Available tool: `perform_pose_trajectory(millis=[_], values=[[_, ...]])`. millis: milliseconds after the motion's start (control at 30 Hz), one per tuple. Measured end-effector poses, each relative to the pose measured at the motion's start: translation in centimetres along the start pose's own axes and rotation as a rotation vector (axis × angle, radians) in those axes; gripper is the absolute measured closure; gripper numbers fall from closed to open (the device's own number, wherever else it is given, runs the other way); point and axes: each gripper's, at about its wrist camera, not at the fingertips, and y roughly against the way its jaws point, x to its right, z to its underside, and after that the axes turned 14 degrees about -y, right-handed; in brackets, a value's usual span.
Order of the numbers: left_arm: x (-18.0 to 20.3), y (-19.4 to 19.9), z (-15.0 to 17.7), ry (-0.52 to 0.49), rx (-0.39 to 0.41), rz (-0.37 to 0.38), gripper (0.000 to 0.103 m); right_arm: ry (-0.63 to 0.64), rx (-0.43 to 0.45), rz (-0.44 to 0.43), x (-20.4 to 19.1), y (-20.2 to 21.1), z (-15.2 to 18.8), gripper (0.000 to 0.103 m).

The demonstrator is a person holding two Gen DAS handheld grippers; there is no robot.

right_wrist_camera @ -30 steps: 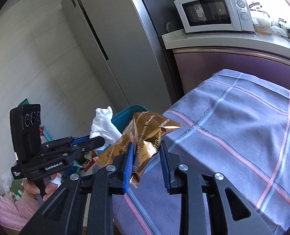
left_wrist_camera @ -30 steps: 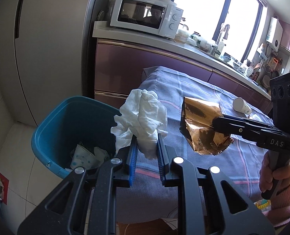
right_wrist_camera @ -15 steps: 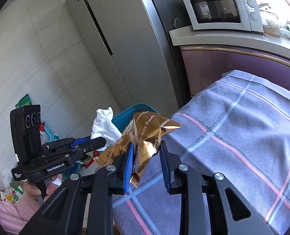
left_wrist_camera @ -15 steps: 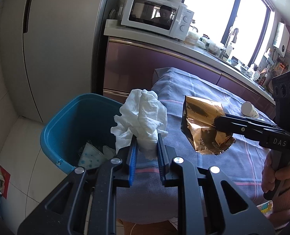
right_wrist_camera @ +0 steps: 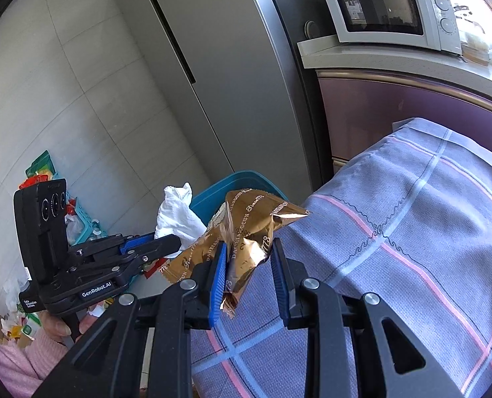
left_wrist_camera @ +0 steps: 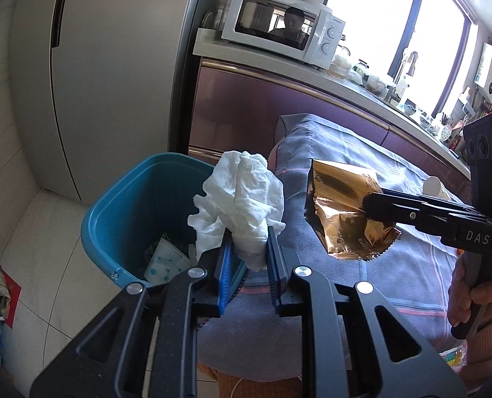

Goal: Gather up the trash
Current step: 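Carry the tissue and gold wrapper in both grippers over the teal bin, then open both grippers to drop the tissue and gold wrapper into the teal bin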

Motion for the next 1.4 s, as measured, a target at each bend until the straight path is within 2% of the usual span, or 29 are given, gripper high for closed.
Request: perform_pose_trajectory(millis=[800,1400], values=[[-2.7,-2.5,1.0,0.065,-0.053,-0.038,0.083,0.054,-0.067,0.061,-2.1,-4.3,-0.9,0.077],[-4.6,-5.3,1.6,0.122,-0.106,-0.048,0.082,0.047,-0.155,0.121,-2.7,-9.4,-1.9,0.076]])
